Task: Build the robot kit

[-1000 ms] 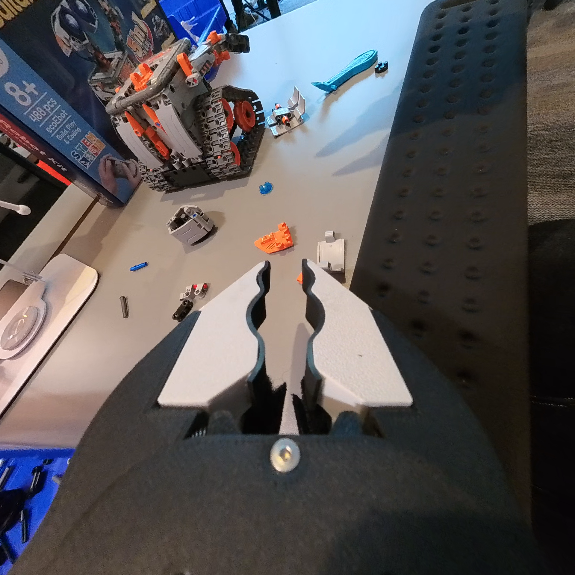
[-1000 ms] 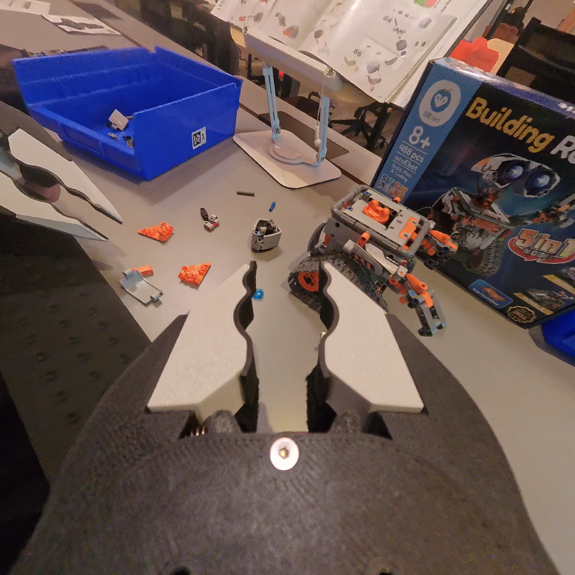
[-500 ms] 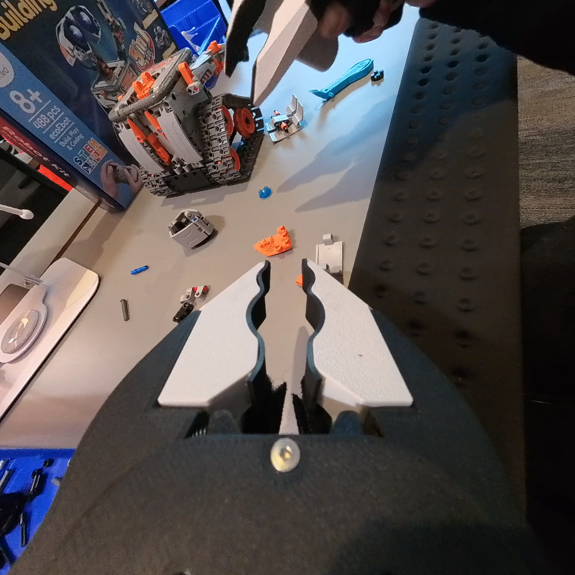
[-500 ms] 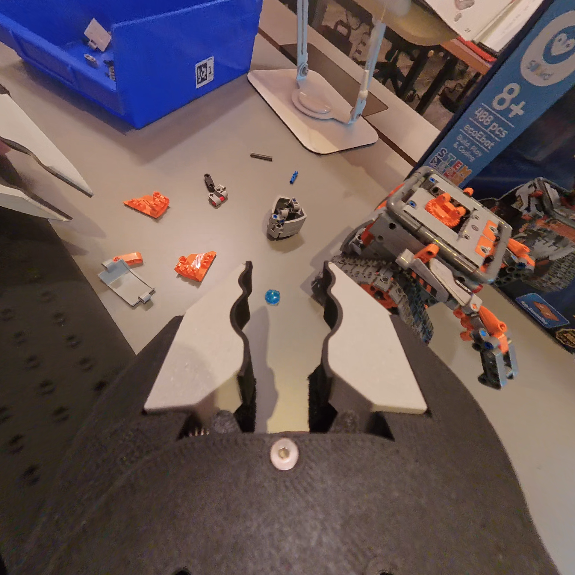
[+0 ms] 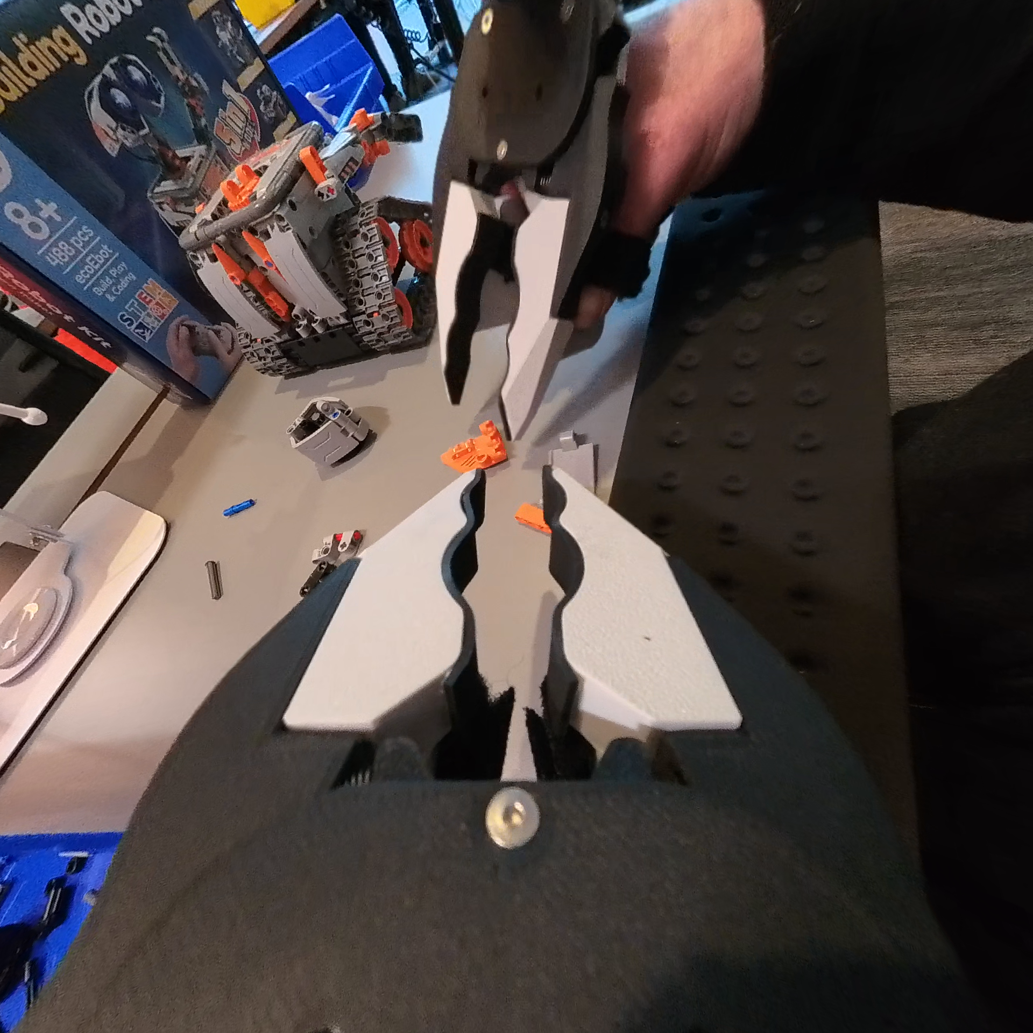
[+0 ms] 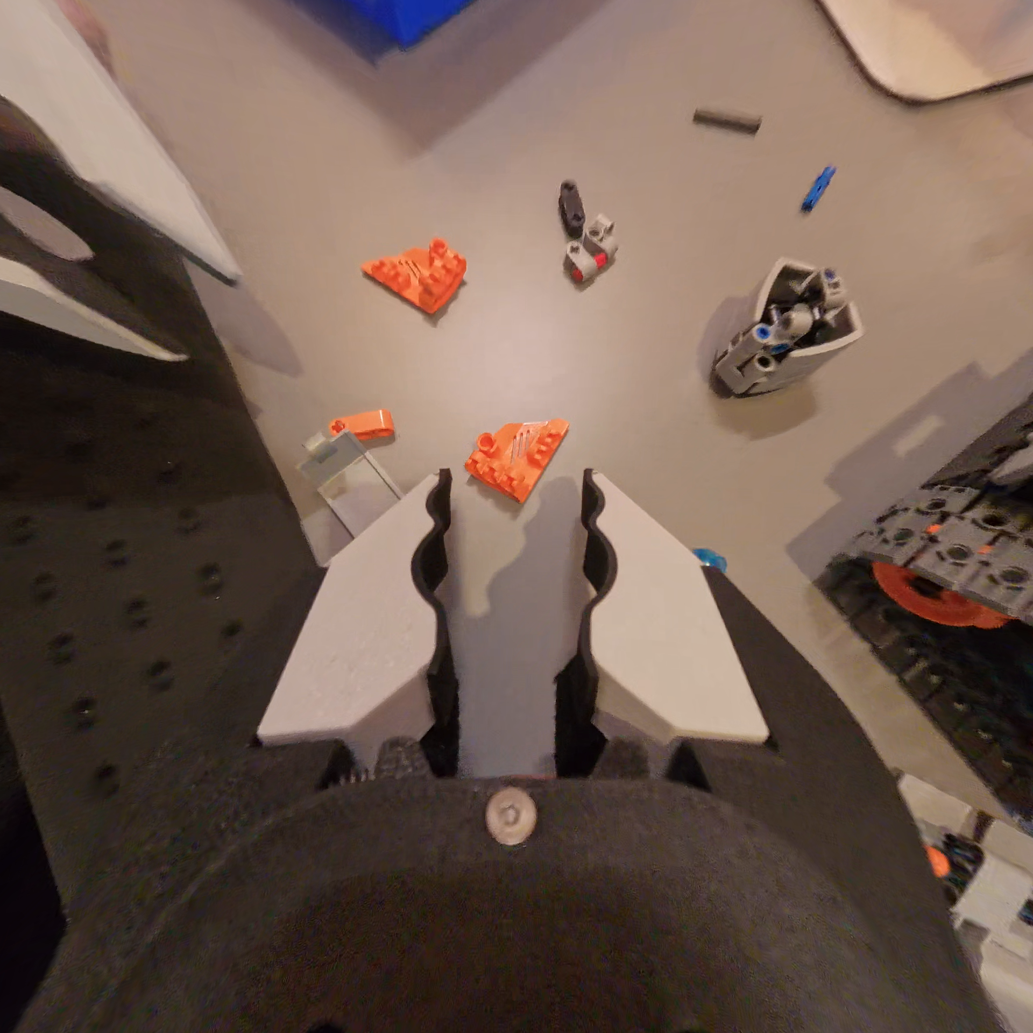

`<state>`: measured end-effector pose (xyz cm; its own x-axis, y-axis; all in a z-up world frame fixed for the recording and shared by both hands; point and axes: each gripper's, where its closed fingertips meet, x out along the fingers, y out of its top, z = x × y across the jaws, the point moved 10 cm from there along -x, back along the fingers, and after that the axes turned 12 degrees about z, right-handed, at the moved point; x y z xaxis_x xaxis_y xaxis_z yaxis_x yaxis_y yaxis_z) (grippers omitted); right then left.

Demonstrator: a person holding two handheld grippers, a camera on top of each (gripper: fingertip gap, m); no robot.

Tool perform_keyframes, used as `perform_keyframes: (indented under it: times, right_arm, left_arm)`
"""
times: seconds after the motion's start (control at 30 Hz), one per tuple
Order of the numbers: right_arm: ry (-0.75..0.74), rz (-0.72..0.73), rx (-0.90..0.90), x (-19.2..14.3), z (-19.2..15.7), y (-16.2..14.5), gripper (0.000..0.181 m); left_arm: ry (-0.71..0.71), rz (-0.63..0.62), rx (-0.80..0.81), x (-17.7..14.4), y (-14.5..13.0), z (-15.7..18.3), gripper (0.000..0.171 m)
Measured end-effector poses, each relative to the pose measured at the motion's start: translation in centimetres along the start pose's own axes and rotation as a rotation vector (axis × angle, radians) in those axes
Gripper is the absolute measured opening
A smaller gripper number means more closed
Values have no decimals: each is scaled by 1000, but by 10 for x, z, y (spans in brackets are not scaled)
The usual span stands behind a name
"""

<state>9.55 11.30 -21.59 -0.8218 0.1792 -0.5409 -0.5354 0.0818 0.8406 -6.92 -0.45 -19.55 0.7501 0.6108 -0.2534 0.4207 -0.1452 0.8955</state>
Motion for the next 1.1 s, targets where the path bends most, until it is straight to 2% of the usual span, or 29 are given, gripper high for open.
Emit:
perform_keyframes:
  times: [0.1, 0.4, 1.1]
  right_arm:
    - [-4, -44, -1, 7, 0, -3, 42]
    - [25, -57, 21, 15, -3, -5, 27]
    - [11, 0, 19, 13, 4, -2, 21]
  left_arm:
    - [-9, 6, 11, 0, 1, 2, 18]
    - [-24, 22, 11, -2, 2, 3, 18]
    - [-37, 49, 7, -5, 4, 3, 18]
